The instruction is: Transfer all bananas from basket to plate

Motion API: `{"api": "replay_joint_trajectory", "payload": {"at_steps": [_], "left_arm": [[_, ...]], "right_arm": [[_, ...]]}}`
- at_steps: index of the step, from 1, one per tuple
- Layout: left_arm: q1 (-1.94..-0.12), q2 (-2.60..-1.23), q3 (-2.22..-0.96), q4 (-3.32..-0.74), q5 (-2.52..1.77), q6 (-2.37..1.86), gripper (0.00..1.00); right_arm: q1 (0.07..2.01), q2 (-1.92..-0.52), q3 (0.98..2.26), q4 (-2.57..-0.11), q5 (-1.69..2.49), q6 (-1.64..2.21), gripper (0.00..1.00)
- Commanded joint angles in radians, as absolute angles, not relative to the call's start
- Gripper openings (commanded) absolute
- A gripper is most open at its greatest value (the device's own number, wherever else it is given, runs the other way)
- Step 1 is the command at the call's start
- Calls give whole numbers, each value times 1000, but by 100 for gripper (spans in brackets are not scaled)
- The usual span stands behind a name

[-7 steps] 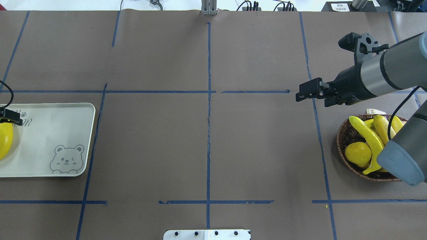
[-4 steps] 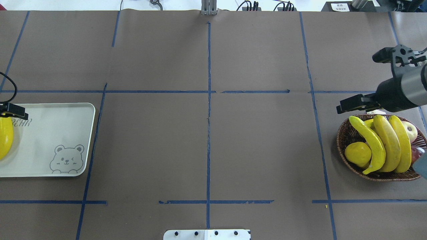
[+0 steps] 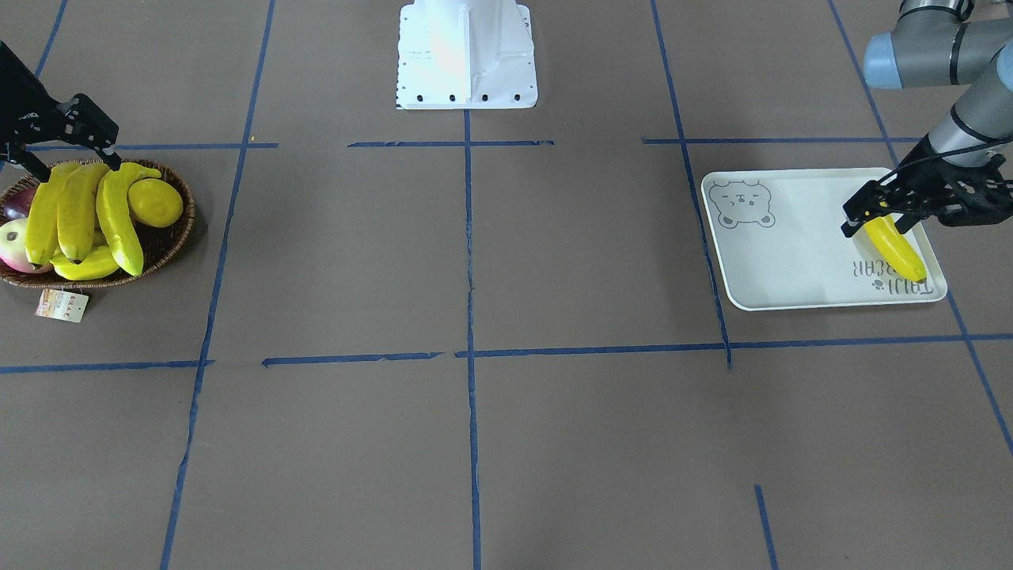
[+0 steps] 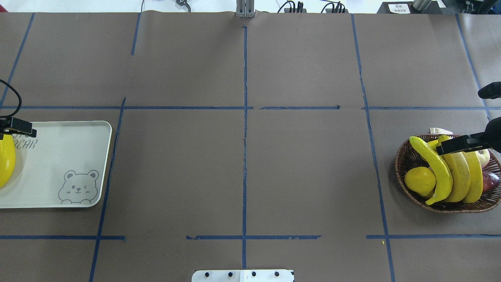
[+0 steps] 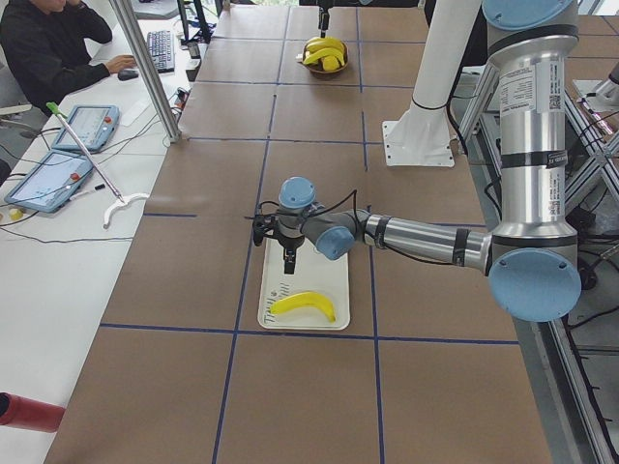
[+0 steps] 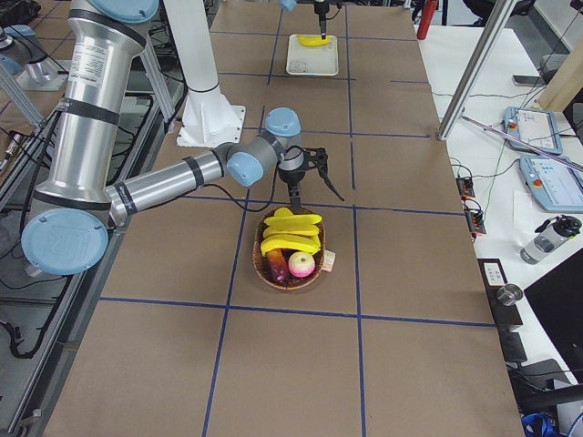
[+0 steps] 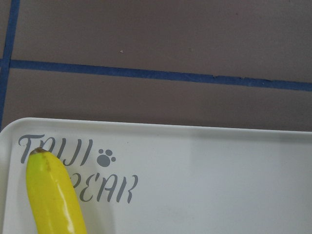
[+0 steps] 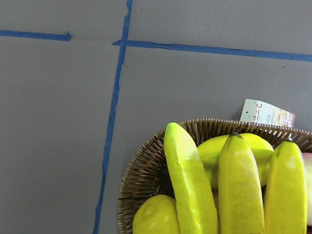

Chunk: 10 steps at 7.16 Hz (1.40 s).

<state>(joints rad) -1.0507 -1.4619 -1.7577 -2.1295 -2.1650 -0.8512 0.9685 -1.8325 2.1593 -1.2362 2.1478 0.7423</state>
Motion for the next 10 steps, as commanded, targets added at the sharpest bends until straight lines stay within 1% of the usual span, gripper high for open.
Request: {"api": "replay_joint_trajectory", "payload": {"at_steps": [1,2,3,5,7,10], "left_arm": [[-1049,-1471,-1758,-2129,-2164,-859,100],[-1049,-1476,-1758,-2131,-2164,-861,100],[-1049,-1476,-1758,-2131,-2163,-861,100],[-1049,-1477,-1758,-2131,-2164,-861,100],[-1049,-1476,-1756,-2131,-2164,-861,100],[-1049,-1477,-1756,-2131,-2164,-861,100]], "right_arm": [[971,-1976,2131,-1061,2151,700,100],[966,-1973,2090,-1002,2146,713,99],[965,-1947,2053,-996,2145,728,98],[963,-1927,2045,-1002,2154,727,65],[960,-1913,2028,-1005,2154,726,67],[956,-1893,2011,-1011,2154,727,66]]}}
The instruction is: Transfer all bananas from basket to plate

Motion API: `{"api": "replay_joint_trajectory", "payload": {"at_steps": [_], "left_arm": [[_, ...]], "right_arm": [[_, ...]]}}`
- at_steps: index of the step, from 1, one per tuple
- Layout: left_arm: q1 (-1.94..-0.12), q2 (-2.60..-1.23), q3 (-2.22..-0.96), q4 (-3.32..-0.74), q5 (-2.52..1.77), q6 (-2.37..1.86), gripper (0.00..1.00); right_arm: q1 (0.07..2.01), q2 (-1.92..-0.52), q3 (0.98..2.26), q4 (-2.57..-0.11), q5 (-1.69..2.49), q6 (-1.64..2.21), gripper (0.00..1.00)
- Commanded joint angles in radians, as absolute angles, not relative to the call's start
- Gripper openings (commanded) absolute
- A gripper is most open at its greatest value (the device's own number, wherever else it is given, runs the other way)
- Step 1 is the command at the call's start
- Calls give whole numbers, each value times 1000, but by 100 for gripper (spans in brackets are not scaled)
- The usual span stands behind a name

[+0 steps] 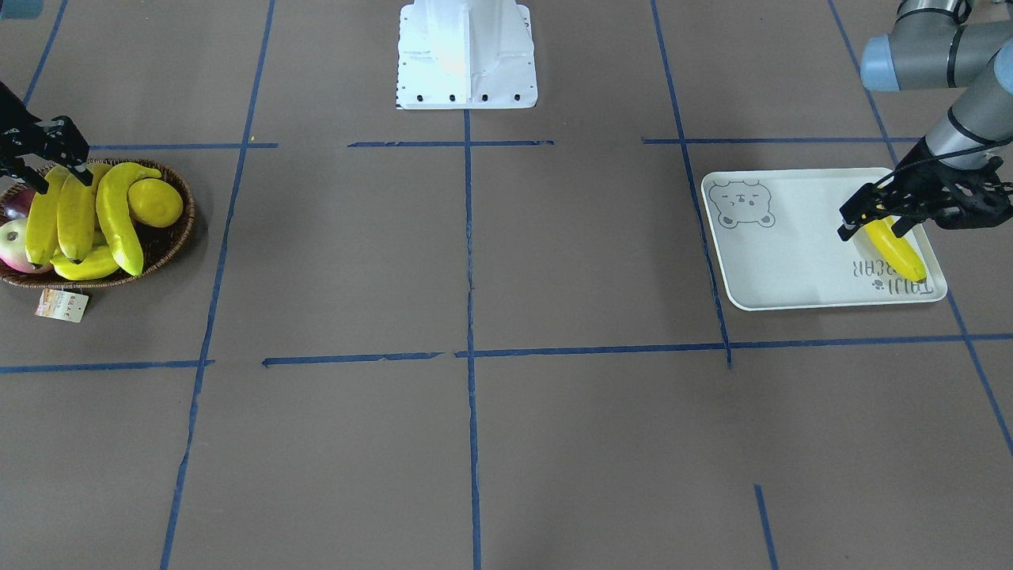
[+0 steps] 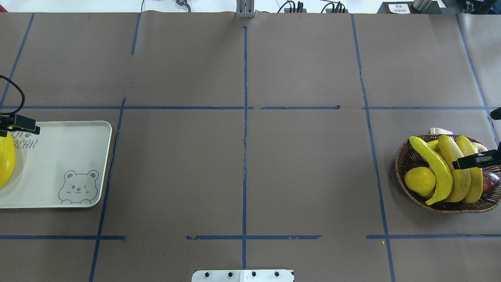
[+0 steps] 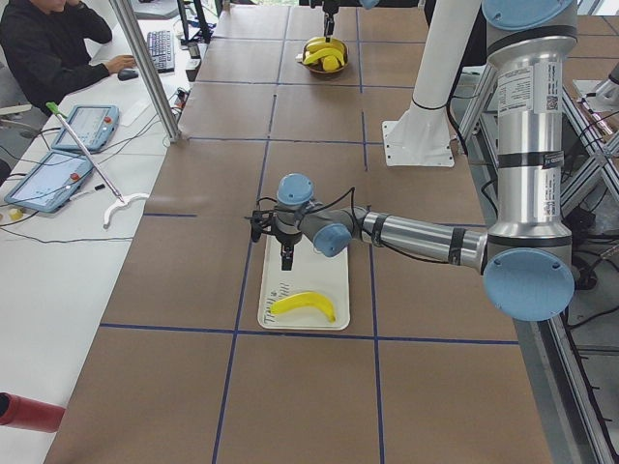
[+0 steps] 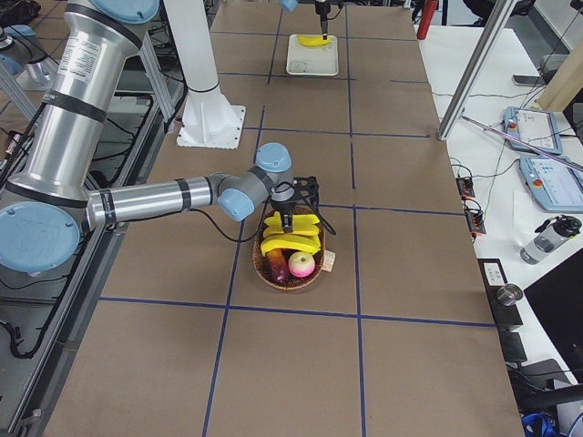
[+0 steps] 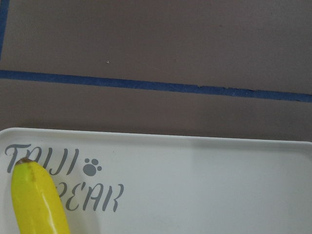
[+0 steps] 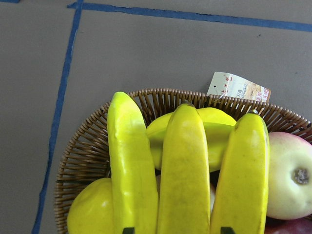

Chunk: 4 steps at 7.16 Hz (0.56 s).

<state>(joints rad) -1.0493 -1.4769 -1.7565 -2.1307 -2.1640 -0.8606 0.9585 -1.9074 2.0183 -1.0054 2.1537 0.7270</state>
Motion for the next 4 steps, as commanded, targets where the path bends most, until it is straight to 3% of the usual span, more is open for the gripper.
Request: {"api": "replay_joint_trajectory", "payload": {"at_steps": [1,4], "left_arm": [[-1049,-1476,-1756,-2131,-2164,-861,100],[-1049,-1476,-1756,-2131,-2164,-861,100]], "right_arm": [[950,-1885,2003,-1011,2154,727,65],[942,-1885,1983,-1009,2154,727,61]]}}
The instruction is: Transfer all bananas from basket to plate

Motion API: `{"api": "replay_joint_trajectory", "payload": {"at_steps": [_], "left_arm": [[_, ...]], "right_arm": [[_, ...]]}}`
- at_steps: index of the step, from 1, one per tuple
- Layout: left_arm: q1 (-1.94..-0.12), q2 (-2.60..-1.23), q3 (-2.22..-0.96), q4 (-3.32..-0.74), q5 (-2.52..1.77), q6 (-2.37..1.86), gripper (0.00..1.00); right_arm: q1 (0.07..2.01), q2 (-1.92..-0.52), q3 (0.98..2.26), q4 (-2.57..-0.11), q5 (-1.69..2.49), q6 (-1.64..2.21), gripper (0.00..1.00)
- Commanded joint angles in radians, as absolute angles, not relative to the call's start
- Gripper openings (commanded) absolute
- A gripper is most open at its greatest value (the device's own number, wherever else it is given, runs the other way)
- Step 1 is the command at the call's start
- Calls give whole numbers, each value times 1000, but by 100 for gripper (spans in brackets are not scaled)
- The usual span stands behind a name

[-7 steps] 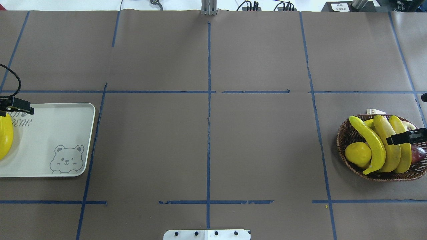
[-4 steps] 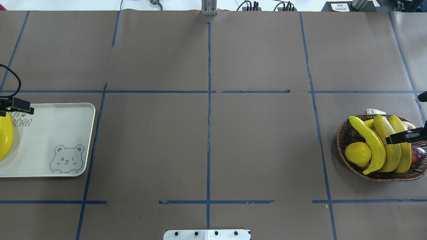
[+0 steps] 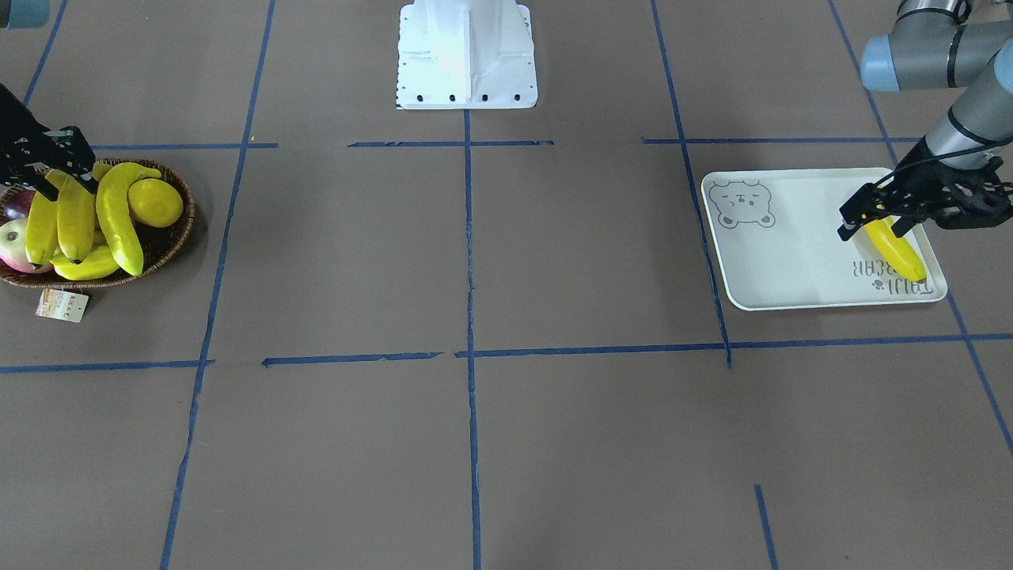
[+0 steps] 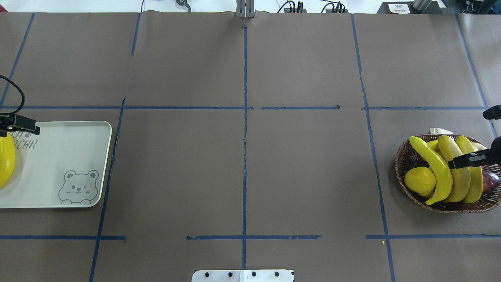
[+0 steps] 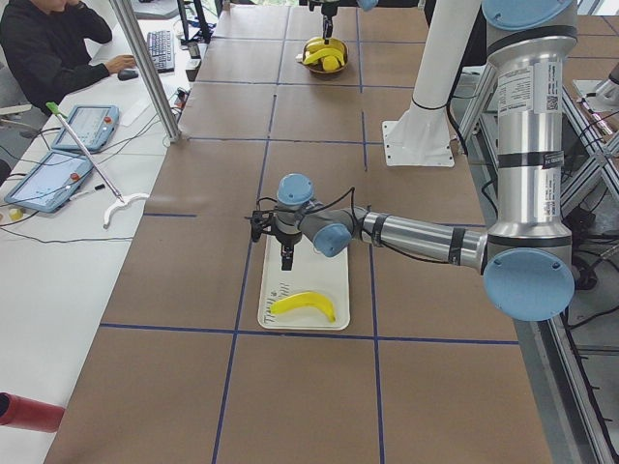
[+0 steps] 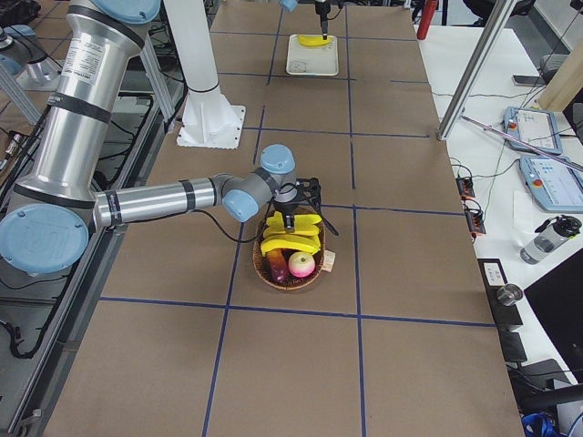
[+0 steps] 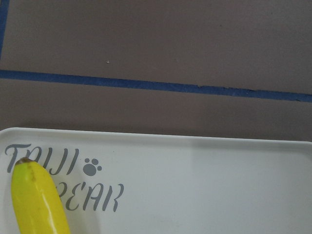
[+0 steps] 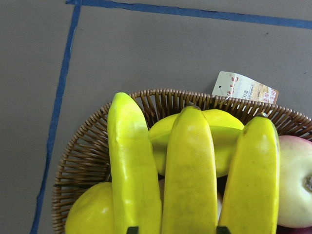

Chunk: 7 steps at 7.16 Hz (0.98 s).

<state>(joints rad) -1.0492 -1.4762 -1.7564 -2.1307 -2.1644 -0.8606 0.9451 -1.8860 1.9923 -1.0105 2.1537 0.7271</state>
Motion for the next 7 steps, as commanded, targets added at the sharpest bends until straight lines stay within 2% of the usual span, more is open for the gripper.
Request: {"api": "replay_joint_trajectory", "payload": {"at_steps": [1,6,7], "left_arm": [[-1049,-1476,-1756,-2131,-2164,-861,100],[-1049,-1477,-1753,-2129,-2166,-862,100],[-1049,-1477,-1753,-2129,-2166,-862,100]], "right_arm": [[934,-1885,1982,-1011,2154,727,61],[919,-1885,1982,-1008,2155,729,61],[914,-1885,1982,-1009,2155,729,58]]}}
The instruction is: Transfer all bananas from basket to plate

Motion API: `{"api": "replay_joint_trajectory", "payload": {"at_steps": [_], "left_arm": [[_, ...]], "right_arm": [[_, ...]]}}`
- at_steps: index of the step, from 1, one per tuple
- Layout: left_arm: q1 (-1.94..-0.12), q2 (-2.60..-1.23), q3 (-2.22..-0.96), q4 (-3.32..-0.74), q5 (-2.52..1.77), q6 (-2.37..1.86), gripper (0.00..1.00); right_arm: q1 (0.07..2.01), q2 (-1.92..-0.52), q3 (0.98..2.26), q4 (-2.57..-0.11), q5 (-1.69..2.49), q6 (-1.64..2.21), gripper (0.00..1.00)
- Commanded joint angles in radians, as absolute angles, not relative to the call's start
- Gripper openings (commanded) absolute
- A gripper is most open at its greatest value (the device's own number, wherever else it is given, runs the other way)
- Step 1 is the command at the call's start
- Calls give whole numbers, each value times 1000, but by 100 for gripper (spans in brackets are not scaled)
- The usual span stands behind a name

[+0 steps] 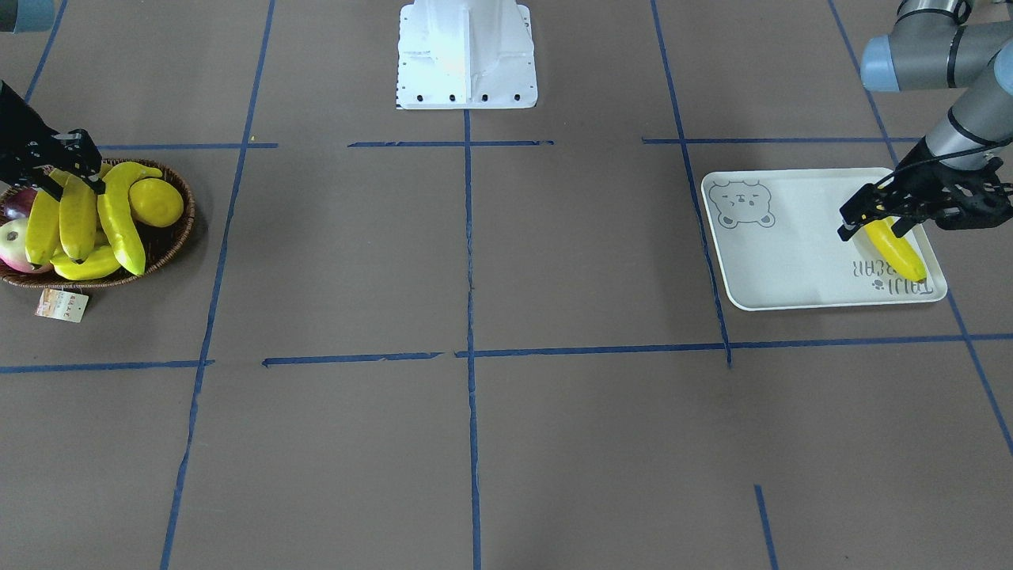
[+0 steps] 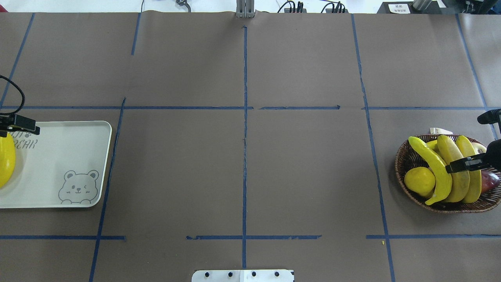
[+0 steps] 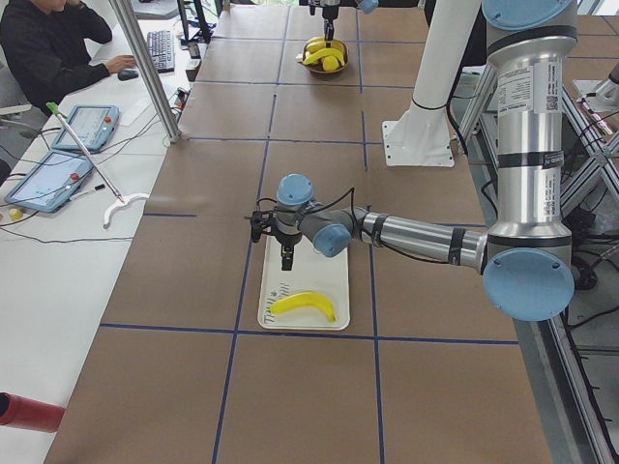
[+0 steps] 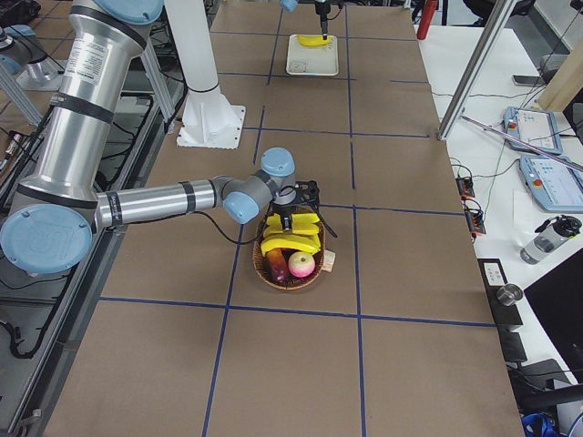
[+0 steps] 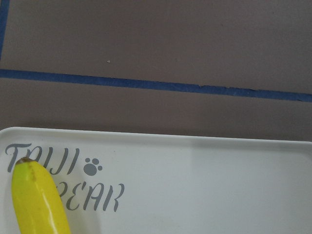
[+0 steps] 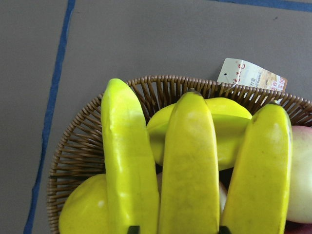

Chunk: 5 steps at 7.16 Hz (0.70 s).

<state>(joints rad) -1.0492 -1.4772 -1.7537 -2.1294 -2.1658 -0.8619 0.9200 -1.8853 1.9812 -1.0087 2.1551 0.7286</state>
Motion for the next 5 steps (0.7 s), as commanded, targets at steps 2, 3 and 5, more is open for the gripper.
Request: {"api": "replay_joint_trajectory", "payload": {"at_steps": [2,3,5], "left_arm": [[-1049,-1477,-1752,-2129,-2166,-862,100],[-1049,-1477,-1750,-2129,-2166,-862,100],[-1049,-1480,-1746,-2129,-2166,-862,100]], "right_arm": [[910,-1887,1982,-1008,2155,729,44],[910,-1887,1982,-1008,2155,729,34],[911,-1888,1986,-1002,2155,726,16]]}}
